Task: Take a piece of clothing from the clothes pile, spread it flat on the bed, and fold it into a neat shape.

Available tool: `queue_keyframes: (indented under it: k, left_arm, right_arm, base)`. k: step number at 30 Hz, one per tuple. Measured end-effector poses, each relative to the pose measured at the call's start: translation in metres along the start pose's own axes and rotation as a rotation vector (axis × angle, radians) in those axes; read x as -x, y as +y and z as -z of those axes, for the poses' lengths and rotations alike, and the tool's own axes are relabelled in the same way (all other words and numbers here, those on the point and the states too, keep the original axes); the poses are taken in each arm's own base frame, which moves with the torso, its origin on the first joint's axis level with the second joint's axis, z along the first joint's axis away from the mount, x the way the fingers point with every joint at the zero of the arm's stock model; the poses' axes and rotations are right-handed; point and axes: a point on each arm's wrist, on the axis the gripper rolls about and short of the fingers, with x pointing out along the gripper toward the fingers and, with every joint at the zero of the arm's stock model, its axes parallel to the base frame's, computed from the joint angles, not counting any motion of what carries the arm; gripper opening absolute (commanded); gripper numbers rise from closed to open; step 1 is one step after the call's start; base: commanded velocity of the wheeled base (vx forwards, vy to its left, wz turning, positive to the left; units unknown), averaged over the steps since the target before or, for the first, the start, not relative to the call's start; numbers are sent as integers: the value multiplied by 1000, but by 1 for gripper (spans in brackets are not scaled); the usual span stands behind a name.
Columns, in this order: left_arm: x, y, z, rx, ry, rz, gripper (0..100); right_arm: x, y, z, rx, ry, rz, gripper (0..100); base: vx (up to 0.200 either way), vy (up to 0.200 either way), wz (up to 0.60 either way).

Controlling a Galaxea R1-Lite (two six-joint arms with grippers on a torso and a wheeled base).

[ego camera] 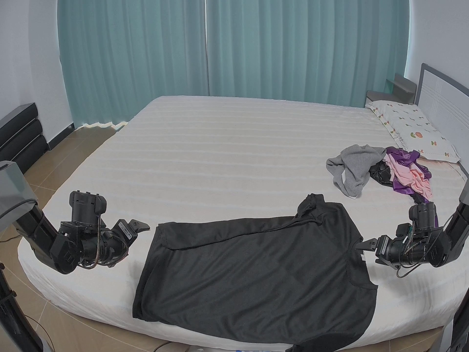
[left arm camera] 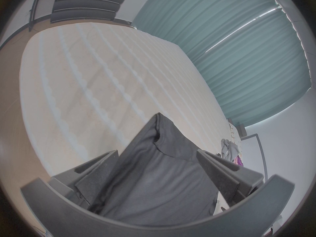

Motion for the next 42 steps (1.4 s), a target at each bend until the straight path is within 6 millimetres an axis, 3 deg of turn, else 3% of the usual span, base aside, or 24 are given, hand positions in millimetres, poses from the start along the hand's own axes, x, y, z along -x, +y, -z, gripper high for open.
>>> queue_keyframes:
  k: [7,20,29,30,42]
  left_arm:
    - [-12,-12,-1,-19,14,35,100]
    - [-66,-30,7,-60,78,11,100]
    - [-87,-36,9,-70,107,-12,100]
    - [-89,-36,9,-70,108,-13,0]
    - [-113,-46,4,-77,118,-28,0]
  right_arm:
    - [0,0,0,-1,1,1,100]
    - [0,-1,1,-3,6,4,100]
    - [-1,-1,1,-3,6,4,100]
    - [-1,-1,1,-3,6,4,100]
    - [-1,-1,1,-3,5,3,100]
  base:
    - [0,0,0]
    - [0,0,0]
    - [0,0,0]
    - [0,0,0]
    - [0,0,0]
